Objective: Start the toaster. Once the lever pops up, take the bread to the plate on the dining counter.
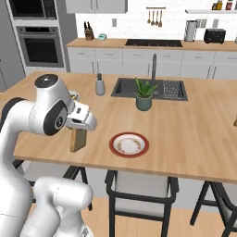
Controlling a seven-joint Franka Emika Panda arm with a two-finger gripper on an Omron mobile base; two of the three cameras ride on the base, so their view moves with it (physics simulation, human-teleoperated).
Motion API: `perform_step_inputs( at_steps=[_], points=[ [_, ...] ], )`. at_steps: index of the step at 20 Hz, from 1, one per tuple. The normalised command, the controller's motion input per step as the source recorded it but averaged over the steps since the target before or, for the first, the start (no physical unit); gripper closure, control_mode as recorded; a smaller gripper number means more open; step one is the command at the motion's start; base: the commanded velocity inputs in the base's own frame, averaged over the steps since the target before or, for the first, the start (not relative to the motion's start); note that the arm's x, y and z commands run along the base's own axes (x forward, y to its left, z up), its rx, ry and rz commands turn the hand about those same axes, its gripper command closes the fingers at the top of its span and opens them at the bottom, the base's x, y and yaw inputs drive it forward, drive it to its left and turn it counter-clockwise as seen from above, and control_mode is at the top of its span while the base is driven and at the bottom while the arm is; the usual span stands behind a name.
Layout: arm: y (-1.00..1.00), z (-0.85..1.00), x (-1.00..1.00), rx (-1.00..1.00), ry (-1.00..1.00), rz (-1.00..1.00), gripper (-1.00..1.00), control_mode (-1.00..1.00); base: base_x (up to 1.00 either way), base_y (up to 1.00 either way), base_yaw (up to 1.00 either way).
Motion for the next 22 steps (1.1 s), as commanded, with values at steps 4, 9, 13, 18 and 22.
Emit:
perform_step_inputs(
  at_steps=[4,9,13,18,22],
  points=[
    [-0.58,-0.11,0.71,0.07,-0.02,0.01,1.0,-1.0,0.0,0.0,0.0],
    [-0.84,0.0,0.6,0.28,0.1,0.13,1.0,-1.0,0.0,0.0,0.0],
    [-0.49,-0.18,0.53,0.2,0.02,0.09,1.0,-1.0,0.0,0.0,0.0],
    [-0.22,-0.33,0.32,0.03,-0.01,0.08,1.0,-1.0,0.0,0.0,0.0],
    [-0.03,-0.54,0.49,0.06,0.04,0.12,1.0,-1.0,0.0,0.0,0.0]
  ],
)
